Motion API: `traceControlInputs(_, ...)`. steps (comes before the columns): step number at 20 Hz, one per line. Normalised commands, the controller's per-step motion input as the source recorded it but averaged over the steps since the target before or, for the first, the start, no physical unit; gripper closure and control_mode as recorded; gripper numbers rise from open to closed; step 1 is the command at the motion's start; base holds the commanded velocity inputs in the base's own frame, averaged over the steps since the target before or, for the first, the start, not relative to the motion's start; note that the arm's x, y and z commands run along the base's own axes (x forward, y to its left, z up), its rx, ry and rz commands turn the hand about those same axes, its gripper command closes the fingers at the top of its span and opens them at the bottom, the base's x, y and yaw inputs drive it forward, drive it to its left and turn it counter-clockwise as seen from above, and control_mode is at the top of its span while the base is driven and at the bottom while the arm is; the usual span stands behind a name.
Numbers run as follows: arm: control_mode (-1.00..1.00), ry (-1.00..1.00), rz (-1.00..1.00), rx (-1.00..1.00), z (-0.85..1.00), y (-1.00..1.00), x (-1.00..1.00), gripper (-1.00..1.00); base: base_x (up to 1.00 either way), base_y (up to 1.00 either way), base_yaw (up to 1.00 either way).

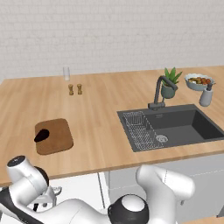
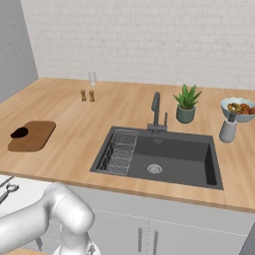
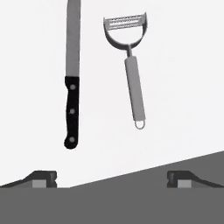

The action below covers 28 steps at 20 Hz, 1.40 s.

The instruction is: Place the appropriate cutting tool for cutting the avocado skin on the cutting board.

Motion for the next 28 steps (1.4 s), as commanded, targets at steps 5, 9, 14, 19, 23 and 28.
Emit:
traceControlInputs(5,-1.0,0.0,0.0,0.0,-0.36,0.04,0.21,-1.0,0.0,0.0,0.0)
traceControlInputs(9,-1.0,0.0,0.0,0.0,-0.42,0.12,0.13,-1.0,0.0,0.0,0.0)
traceControlInputs(14,-1.0,0.0,0.0,0.0,-0.36,0.18,0.12,-1.0,0.0,0.0,0.0)
traceControlInputs(19,-1.0,0.0,0.0,0.0,-0.31,0.31,0.25,-1.0,0.0,0.0,0.0)
traceControlInputs(23,-1.0,0.0,0.0,0.0,-0.28,0.3,0.23,-1.0,0.0,0.0,0.0)
traceControlInputs(28,-1.0,0.0,0.0,-0.01,-0.29,0.24,0.15,-1.0,0.0,0.0,0.0)
